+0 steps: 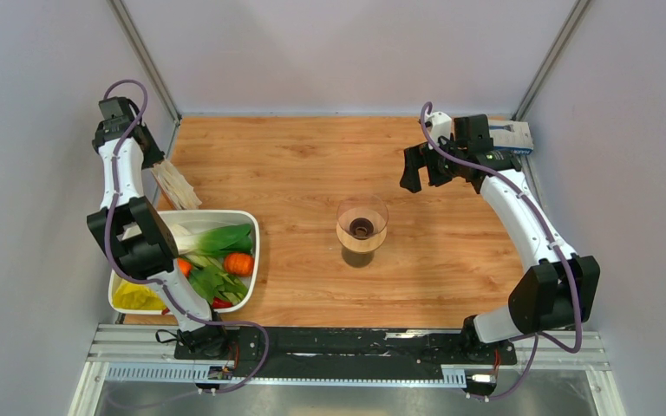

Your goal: Place the coffee filter in the dripper

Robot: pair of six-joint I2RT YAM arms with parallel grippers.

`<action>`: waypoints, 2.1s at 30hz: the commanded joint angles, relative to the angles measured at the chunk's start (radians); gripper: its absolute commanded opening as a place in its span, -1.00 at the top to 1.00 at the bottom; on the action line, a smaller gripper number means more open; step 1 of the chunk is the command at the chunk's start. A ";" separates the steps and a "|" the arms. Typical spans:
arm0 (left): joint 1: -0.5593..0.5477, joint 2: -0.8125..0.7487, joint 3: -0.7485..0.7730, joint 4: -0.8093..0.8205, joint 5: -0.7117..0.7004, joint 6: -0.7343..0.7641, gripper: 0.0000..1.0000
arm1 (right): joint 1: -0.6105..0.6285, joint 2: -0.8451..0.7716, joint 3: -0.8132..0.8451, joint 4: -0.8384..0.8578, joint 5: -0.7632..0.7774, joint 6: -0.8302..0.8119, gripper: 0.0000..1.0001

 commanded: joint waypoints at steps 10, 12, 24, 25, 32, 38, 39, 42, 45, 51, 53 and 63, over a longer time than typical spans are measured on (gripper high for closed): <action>0.010 0.026 0.042 -0.003 -0.002 -0.023 0.36 | 0.002 0.002 0.041 0.008 -0.008 0.009 -1.00; 0.011 0.026 0.043 -0.003 -0.003 -0.025 0.41 | 0.000 0.003 0.041 0.008 -0.008 0.009 -1.00; 0.011 -0.027 0.076 -0.044 0.027 -0.060 0.98 | 0.001 0.005 0.049 0.009 -0.019 0.016 -1.00; 0.011 -0.031 0.078 -0.046 0.027 -0.061 1.00 | 0.002 0.005 0.049 0.009 -0.019 0.016 -1.00; 0.011 -0.073 0.101 -0.076 0.020 -0.053 1.00 | 0.002 -0.002 0.054 0.008 -0.023 0.019 -1.00; 0.011 -0.097 0.130 -0.092 0.013 -0.048 1.00 | 0.001 -0.004 0.055 0.008 -0.028 0.019 -1.00; 0.011 -0.099 0.134 -0.099 0.013 -0.048 1.00 | 0.001 -0.004 0.055 0.008 -0.027 0.020 -1.00; 0.010 -0.103 0.157 -0.116 0.012 -0.052 1.00 | 0.002 -0.006 0.057 0.008 -0.027 0.020 -1.00; 0.011 -0.112 0.167 -0.125 0.005 -0.053 1.00 | 0.002 -0.008 0.058 0.008 -0.030 0.020 -1.00; 0.011 -0.124 0.171 -0.142 -0.001 -0.044 1.00 | 0.002 -0.014 0.053 0.009 -0.033 0.019 -1.00; 0.011 -0.137 0.174 -0.145 0.013 -0.042 1.00 | 0.001 -0.016 0.052 0.009 -0.035 0.020 -1.00; 0.011 -0.215 0.251 -0.185 0.059 -0.001 1.00 | 0.001 -0.033 0.070 0.001 -0.090 0.008 -1.00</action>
